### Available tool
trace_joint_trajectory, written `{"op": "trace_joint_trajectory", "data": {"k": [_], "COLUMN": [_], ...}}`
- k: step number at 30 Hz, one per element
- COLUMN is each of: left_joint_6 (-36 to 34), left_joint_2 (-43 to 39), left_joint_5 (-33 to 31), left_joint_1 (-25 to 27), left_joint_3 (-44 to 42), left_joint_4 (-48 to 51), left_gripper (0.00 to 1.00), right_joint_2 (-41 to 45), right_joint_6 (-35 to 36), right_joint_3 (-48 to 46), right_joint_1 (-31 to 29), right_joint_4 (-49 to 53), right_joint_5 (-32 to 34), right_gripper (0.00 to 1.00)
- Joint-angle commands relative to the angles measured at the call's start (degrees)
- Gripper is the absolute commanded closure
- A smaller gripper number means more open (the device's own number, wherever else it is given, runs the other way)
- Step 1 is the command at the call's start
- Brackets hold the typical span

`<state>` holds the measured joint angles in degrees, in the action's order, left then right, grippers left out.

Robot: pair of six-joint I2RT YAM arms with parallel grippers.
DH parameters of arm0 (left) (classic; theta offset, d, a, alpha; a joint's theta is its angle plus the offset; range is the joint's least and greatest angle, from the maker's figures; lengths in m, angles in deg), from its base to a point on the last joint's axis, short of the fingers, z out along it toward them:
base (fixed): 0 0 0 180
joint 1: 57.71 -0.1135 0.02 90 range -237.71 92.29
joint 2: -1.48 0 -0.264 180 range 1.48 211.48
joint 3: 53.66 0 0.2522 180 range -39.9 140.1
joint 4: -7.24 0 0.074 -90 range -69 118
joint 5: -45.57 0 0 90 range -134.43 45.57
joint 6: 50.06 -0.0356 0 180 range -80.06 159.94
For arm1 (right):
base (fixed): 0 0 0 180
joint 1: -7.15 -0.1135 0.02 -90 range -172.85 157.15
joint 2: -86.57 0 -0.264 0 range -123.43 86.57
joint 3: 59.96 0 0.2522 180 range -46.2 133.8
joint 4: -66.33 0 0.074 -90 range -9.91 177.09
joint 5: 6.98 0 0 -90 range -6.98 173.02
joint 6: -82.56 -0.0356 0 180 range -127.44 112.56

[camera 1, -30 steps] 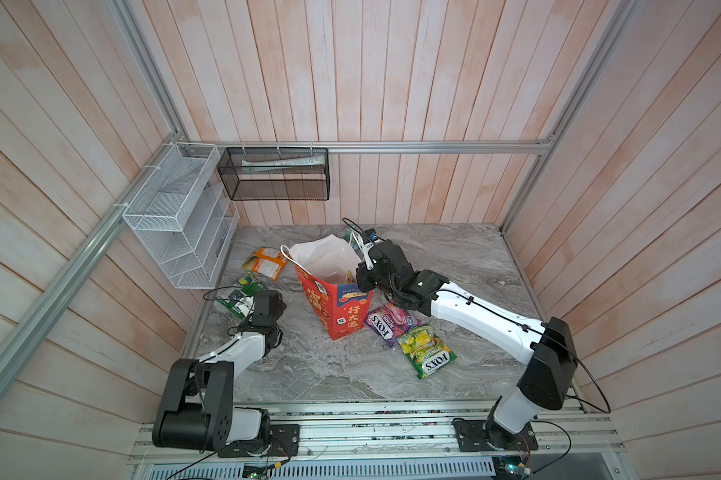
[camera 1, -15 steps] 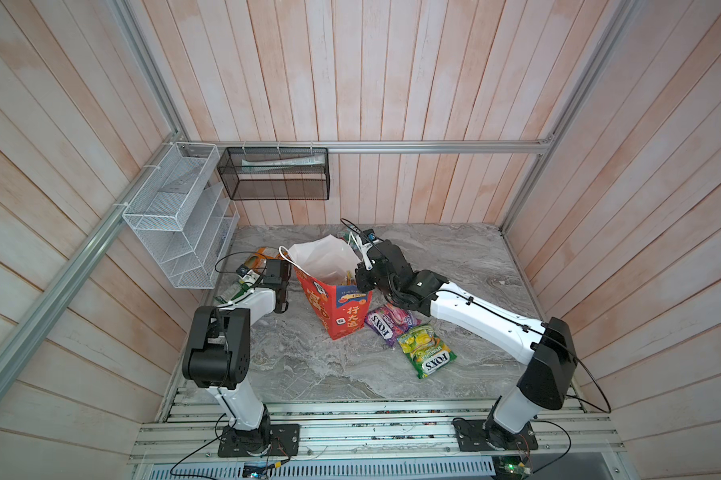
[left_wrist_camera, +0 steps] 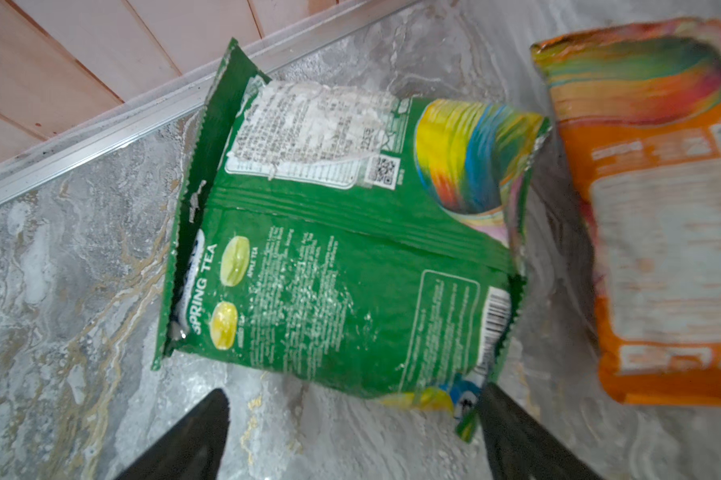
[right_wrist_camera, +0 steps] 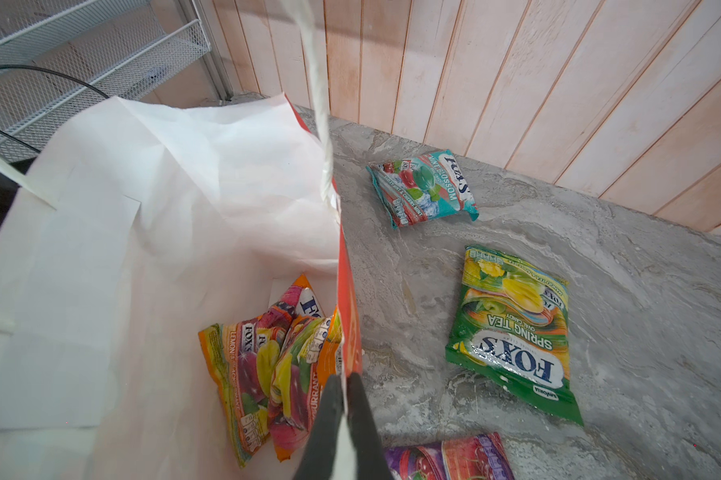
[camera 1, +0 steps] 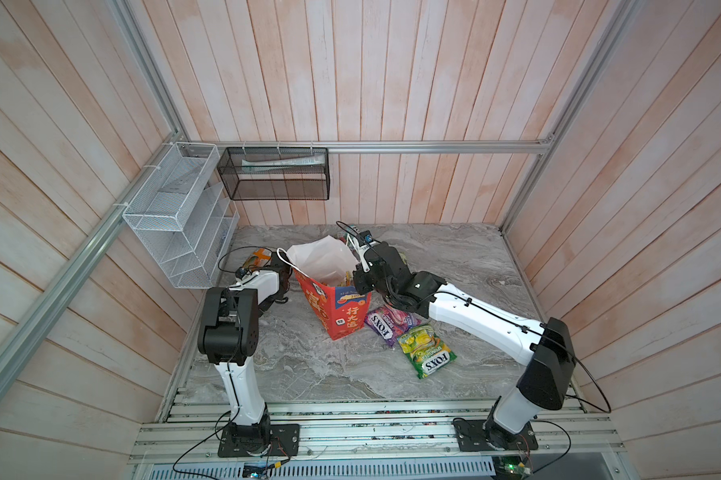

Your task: Place the snacks into the paper bag

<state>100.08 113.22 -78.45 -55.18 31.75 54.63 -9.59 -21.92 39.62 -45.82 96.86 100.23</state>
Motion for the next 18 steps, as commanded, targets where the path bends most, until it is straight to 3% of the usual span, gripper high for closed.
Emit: {"op": "trace_joint_trajectory", "data": {"k": [1,14,18], "left_joint_6": [-2.2,-3.1,-4.3], "left_joint_2": [1.3,3.6,3.2], "left_joint_5": [4.0,6.5,10.1], "left_joint_1": [-2.5,-3.2,-4.7], "left_joint_3": [0.5,2.5,1.0], "left_joint_4": [0.4,2.0,-0.3], "left_gripper": [0.14,0.20,0.29], "right_joint_2": [-0.7,-0.8,-0.3], "right_joint_6": [1.0,1.6,1.7], "right_joint_3": [1.7,2.2,2.2], "right_joint_1": [-0.7,-1.3,-1.7], "right_joint_4": [1.6,2.0,1.7], "right_joint_5": [0.9,1.0,0.9], "right_gripper": [1.00,1.00,1.00]}}
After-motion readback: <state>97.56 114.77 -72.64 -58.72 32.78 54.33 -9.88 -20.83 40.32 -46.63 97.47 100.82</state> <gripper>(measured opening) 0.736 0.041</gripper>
